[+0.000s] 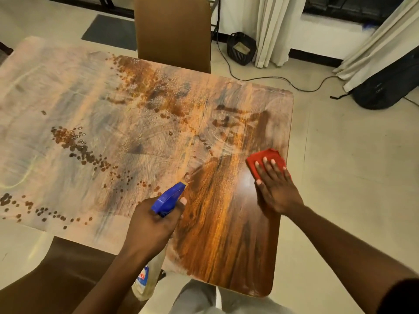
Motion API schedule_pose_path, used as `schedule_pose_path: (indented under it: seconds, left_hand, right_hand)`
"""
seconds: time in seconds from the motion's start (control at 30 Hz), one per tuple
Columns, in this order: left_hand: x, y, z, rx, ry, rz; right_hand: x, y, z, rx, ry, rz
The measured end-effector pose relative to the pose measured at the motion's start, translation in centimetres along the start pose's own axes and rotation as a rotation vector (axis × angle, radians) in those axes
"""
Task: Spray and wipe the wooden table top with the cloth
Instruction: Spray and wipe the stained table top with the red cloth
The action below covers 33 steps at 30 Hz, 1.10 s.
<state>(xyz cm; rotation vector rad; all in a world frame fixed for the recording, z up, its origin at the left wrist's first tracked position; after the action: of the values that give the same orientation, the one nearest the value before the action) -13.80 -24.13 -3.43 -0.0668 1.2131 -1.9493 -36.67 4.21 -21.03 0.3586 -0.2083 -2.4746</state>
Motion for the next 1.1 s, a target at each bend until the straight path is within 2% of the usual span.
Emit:
schedule_pose_path:
  seconds: [0.1, 0.2, 0.33, 0.43, 0.53, 0.63, 0.7, 0.77, 0.87, 1.1]
  left_hand:
    - [2.4, -3.1, -0.7, -0.038, -0.064, -0.035]
    - [4.5, -6.0, -1.0, -0.051, -0.126, -0.062]
    - [6.4, -9.7, -1.6, -0.042, -0.174, -0.132]
    - [7.7, -11.6, -2.3, -0.056, -0.185, -0.12]
    - [9.1, -12.4, -3.2, -0.048, -0.191, -0.13]
    - [10.5, -13.0, -4.3, -0.025, -0.19, -0.125]
    - [11.6, -13.1, -5.3, -0.018, -0.159, -0.113]
    - [12.8, -13.1, -6.2, -0.006, -0.126, -0.118]
    - [14.4, -12.8, -7.6, -0.009, -0.073, -0.124]
    - [16.7, -13.9, -9.9, -0.013, 0.033, -0.159]
  right_hand:
    - [7.0, -0.8, 1.7, 0.029, -0.036, -0.099]
    - [12.6, 1.4, 2.1, 0.057, -0.004, -0.111]
    - [15.3, 7.8, 0.8, 0.047, 0.04, 0.06]
    - [12.4, 14.6, -1.2, 0.039, 0.072, 0.284]
    - [5.9, 20.0, -3.4, 0.082, 0.133, 0.49]
    - [-1.8, 21.0, -4.5, 0.11, 0.06, 0.662]
    - [-5.5, 18.4, -4.8, 0.067, -0.029, 0.681]
    - [-6.8, 14.3, -4.5, 0.014, -0.074, 0.604]
    - [-4.8, 7.6, -2.7, -0.026, -0.079, 0.382]
    - [10.4, -4.5, 3.0, 0.04, -0.173, -0.085]
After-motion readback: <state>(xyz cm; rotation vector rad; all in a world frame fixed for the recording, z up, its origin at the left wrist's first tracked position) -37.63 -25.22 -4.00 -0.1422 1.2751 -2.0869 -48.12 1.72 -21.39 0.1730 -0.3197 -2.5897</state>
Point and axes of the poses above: each hand's wrist, its own x-axis towards the middle knuckle, its own z-axis out of the back of the hand, y = z × x, the point moved 10 cm from there along x, towards the middle knuckle, and after that the axes turned 10 degrees about -y, right-handed, at the moved point
